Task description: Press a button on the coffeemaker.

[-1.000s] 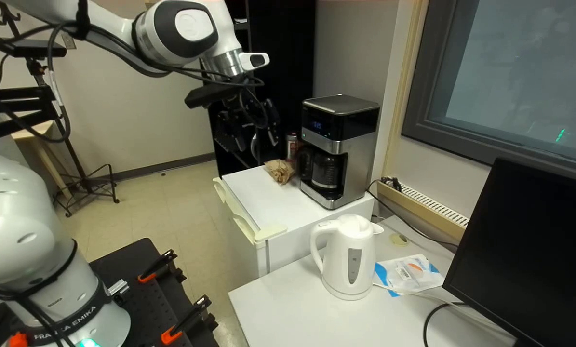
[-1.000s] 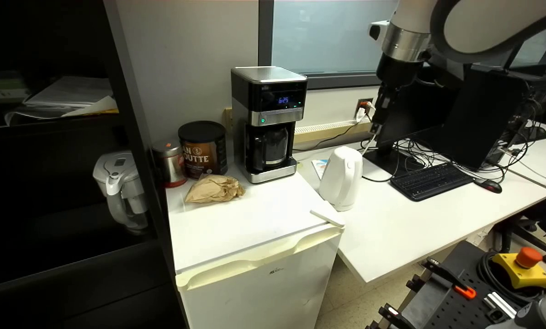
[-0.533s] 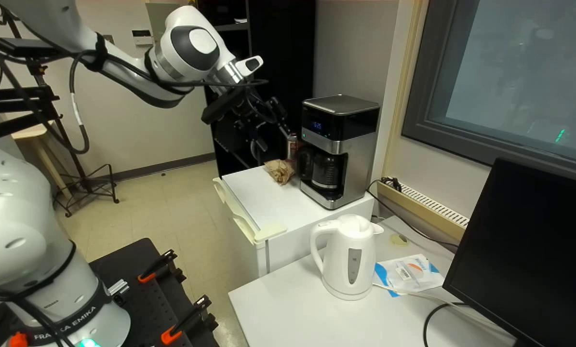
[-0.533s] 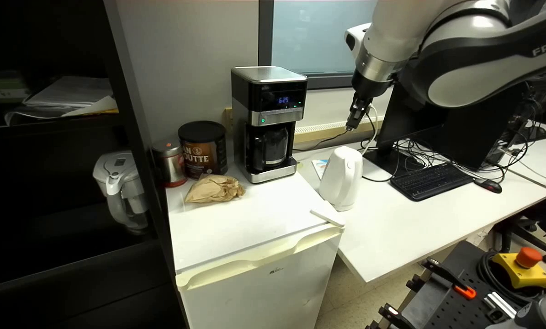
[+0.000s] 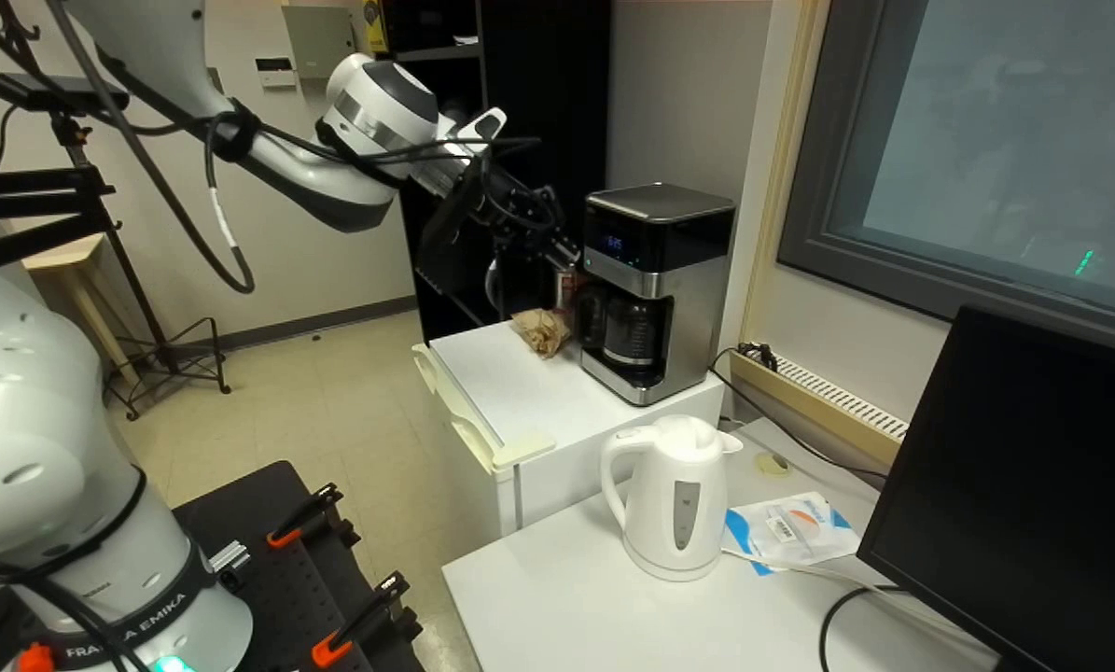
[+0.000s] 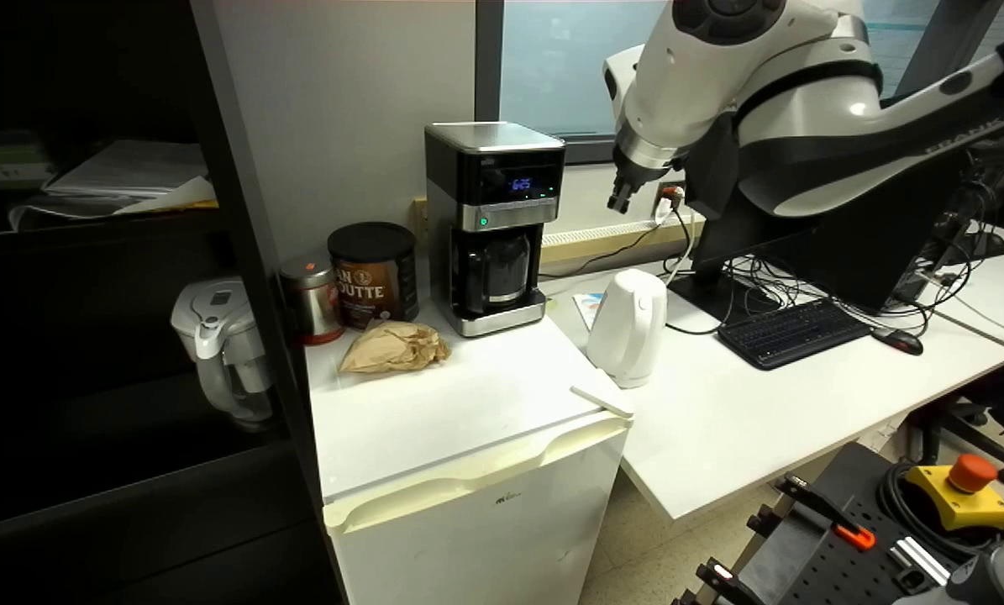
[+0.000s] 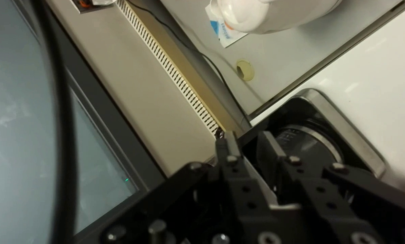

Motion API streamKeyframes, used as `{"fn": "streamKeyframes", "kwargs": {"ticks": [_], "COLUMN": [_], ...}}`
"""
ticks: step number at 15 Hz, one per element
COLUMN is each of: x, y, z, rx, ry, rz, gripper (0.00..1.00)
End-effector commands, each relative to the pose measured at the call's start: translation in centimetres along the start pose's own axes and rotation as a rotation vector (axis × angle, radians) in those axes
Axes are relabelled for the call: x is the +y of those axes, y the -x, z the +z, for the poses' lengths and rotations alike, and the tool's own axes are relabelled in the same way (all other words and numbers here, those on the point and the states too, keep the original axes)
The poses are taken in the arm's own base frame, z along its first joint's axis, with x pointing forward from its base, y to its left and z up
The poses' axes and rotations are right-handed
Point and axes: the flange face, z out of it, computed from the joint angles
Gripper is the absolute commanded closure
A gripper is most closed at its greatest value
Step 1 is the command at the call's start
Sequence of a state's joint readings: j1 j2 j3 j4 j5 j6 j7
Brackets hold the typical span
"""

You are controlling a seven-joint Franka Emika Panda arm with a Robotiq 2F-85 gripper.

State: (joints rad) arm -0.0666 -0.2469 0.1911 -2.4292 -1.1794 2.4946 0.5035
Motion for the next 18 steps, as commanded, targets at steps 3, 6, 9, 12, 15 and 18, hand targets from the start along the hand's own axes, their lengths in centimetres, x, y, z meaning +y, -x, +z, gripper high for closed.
{"fn": "streamKeyframes", "kwargs": {"ticks": [3,6,9,12,15,18], "x": [-1.2,-1.8,-2.1,-2.3,-2.5,-2.6], "y": [-3.1,-4.2,-5.0,-5.5,-6.0,-6.7], "z": [2.4,3.8,5.2,6.7,7.9,8.9], "rx": [0.062,0.091,0.107,0.107,0.1,0.097], "ry": [0.06,0.072,0.078,0.081,0.075,0.069], "rz": [0.065,0.108,0.145,0.175,0.191,0.204], "gripper": [1.0,0.96,0.95,0.96,0.96,0.96]}}
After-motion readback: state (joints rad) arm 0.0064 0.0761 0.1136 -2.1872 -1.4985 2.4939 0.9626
